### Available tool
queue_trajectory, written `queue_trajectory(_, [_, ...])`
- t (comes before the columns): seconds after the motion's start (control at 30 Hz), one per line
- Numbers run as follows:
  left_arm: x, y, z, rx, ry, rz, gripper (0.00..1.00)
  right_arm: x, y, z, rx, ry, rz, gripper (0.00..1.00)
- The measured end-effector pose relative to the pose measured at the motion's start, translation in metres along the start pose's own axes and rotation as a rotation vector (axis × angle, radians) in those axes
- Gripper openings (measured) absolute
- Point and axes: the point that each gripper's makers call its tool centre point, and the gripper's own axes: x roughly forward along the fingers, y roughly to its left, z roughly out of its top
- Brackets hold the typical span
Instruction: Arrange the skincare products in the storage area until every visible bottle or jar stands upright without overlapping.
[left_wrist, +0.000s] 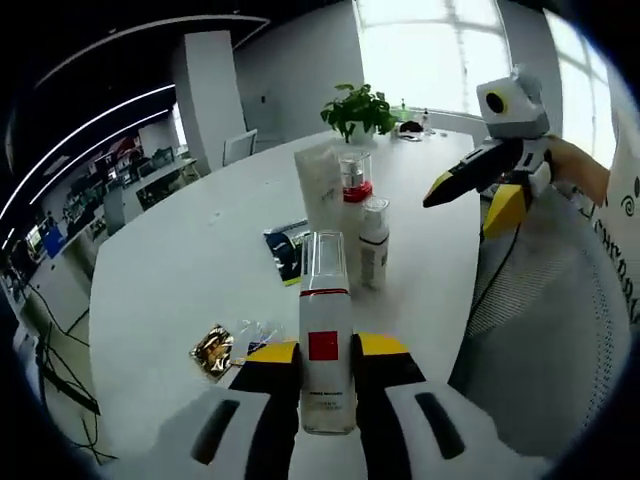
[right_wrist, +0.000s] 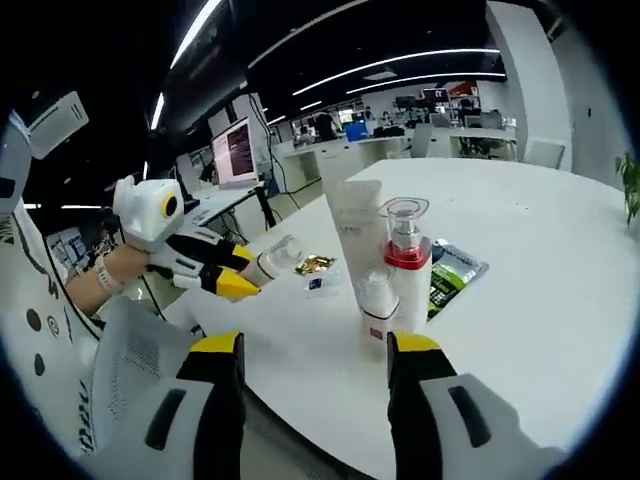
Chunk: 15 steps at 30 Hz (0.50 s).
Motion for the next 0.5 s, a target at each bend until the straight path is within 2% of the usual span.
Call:
queue_trajectory(0.1, [0.0,-0.008,0.003,-0.007,-0.023,-0.004,0.16,0.006,0.003,-0.002,0.046,-0.02,0.011,0.55])
queue_trajectory(0.23, [0.0,-0.012,0.004,-0.003,-0.032,0.002,0.16,0.012,0.011,0.008,0.108,-0.107,0.016,0.51])
queue_trajectory(0.37, [-0.005,-0.018,0.015,0.006,-0.069,-0.012,0.16,0.016,0.019,0.015,0.179,-0.163,0.05,0.49])
queue_trajectory(0.43, [-0.005,-0.023,0.019,0.014,-0.079,-0.022,0.16,0.018,0.024,0.01,0.213,-0.137,0.087,0.51])
queue_trajectory(0.5, [-0.002,-0.029,0.02,0.023,-0.083,-0.036,0.16,0.021,0.022,0.01,0.21,-0.146,0.078,0.48])
